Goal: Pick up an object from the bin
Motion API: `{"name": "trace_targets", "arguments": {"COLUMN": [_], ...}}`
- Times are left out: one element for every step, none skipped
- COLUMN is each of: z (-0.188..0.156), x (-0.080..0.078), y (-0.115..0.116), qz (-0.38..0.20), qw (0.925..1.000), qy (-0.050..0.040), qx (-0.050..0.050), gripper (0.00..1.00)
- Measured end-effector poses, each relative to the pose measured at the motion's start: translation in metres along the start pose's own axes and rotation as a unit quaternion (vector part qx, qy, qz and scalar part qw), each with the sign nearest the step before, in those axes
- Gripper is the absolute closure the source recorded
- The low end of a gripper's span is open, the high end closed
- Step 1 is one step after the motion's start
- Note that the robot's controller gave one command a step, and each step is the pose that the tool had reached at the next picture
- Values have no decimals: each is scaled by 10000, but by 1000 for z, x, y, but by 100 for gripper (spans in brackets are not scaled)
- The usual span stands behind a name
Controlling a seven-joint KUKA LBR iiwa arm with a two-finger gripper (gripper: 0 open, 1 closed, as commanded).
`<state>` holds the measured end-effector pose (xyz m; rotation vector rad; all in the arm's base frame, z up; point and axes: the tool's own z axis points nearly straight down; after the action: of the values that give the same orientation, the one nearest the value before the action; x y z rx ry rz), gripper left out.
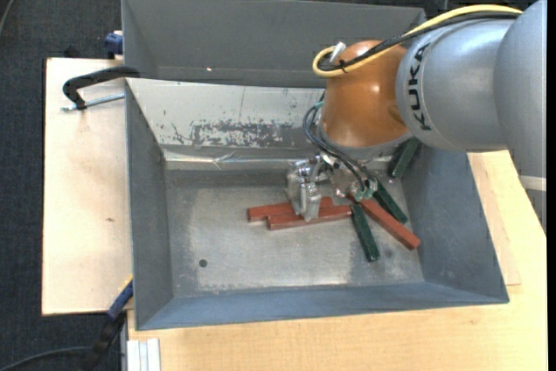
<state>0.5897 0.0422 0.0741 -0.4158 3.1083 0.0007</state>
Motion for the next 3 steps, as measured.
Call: {"name": "trace_targets", "arguments": {"z": [-145, -140, -51], "x": [4, 6, 29], "y": [-6, -5, 34], "qz": [171, 177, 772], "qw": [9998, 9998, 9970], "qy": [-49, -2, 55], "qx": [10, -3, -16], "gripper": [100, 0, 0]}}
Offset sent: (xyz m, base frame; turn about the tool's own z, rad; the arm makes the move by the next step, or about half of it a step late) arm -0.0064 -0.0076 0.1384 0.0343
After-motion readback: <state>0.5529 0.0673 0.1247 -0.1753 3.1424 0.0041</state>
